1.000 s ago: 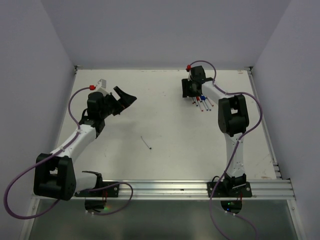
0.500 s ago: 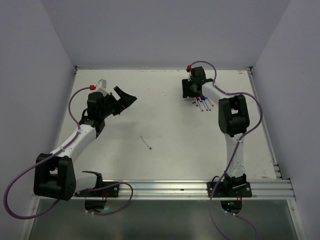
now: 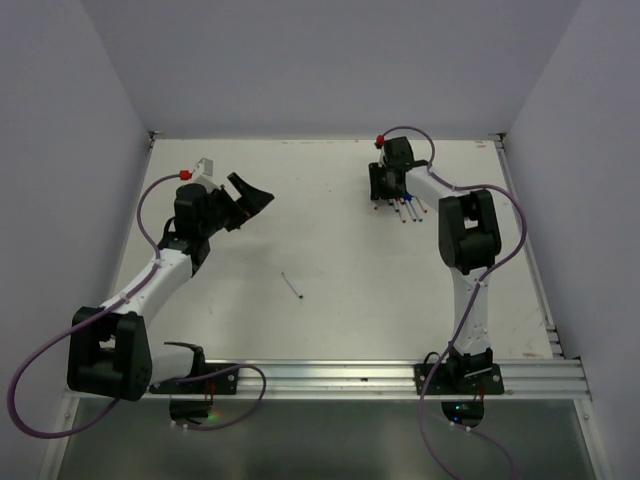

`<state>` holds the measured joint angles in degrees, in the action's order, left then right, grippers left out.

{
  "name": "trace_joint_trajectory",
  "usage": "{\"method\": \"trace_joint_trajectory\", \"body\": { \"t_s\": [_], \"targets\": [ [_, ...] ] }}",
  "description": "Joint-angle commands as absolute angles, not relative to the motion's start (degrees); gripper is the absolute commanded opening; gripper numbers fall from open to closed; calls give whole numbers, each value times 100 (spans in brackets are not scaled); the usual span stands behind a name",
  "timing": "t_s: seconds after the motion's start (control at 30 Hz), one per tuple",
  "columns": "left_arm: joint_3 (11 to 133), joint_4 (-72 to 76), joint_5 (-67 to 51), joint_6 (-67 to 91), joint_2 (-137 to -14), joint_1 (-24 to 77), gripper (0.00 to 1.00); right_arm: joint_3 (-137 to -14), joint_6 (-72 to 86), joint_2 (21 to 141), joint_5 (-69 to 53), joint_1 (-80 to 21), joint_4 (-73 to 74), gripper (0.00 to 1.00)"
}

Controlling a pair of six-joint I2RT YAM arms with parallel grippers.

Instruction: Open the pen caps

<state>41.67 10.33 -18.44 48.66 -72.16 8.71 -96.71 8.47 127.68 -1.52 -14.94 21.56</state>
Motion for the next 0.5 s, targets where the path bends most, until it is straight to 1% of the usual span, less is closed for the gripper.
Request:
{"method": "trace_joint_trajectory", "body": {
  "t_s": [0.0,0.1,0.23,0.33,0.43,0.47],
  "targets": [
    [4254,1354,-1995,4755,-7216,879,99,-9633,870,12902,-299,-1459,2733,44],
    [4228,1353,-1995,4755,-7216,879,99,-9721,844,12972,-255,-1468,2856,35],
    [4219,1310,-1916,4746,-7225,879,99,-9729,748,12973,183,-1625,2988,29],
    [4350,1055,-1820,4694,-7268,879,99,-9791,651,13016,421,-1731,3111,19],
    [4491,800,-1723,4632,-7304,879,99,-9896,563,13104,536,-1793,3225,1],
    [4517,748,-1714,4623,-7321,879,99,-9931,554,13113,580,-1810,3252,0]
  ]
}}
